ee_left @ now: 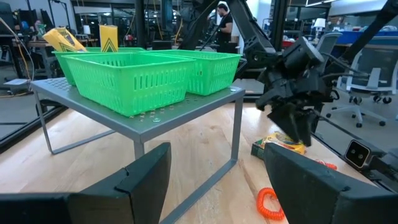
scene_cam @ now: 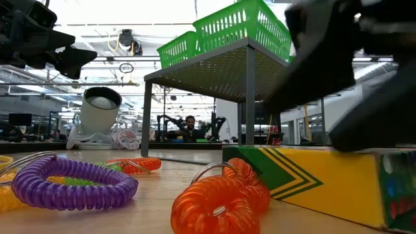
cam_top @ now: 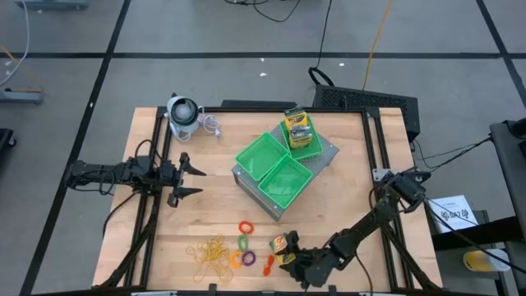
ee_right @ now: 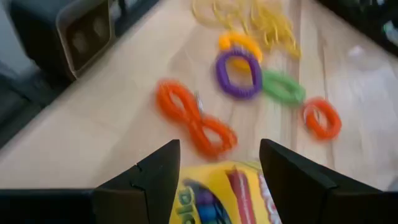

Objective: Pick & Place Office Desk Supplies
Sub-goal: Put the yellow crayon box into the top right green bin on the shelf

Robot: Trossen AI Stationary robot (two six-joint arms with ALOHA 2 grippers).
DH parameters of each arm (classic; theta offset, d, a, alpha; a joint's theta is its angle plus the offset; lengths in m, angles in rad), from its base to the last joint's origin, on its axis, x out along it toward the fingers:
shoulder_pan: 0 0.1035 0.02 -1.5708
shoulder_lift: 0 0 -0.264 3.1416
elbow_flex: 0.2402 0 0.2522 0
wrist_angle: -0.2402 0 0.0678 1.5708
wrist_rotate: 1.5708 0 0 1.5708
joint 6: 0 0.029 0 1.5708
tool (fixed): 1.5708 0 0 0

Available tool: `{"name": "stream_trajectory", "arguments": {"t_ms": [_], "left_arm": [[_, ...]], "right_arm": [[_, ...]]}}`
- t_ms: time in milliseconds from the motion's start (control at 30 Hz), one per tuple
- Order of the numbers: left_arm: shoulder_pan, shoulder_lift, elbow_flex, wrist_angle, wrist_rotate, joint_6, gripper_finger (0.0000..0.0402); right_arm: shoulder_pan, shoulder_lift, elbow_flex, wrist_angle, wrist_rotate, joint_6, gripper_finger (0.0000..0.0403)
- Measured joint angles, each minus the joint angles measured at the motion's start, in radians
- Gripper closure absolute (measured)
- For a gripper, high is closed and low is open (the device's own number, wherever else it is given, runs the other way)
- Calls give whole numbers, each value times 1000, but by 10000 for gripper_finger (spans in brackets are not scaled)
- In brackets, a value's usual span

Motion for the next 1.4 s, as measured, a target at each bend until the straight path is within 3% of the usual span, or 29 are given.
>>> {"name": "stream_trajectory", "arguments": {"t_ms": [300,533,700,867,1167,1400], "left_arm": [[0,0,0,3,0,0,137],[0,0,0,0,0,0,137],[0,0,0,1,-1,0,137],[0,0,0,1,-1,0,137],[0,0,0,0,-1,0,137],[0,0,0,0,-2,0,137]], "right_arm": [[89,-58,2,-330,145,109,193],[183,-146,-3,-608,137,347,193],[247,-189,-16,-708,138,365,193],[261,-206,-60,-713,142,355,193],[225,-206,-185,-496,197,138,193],[191,-206,-197,-421,194,-43,193]]}}
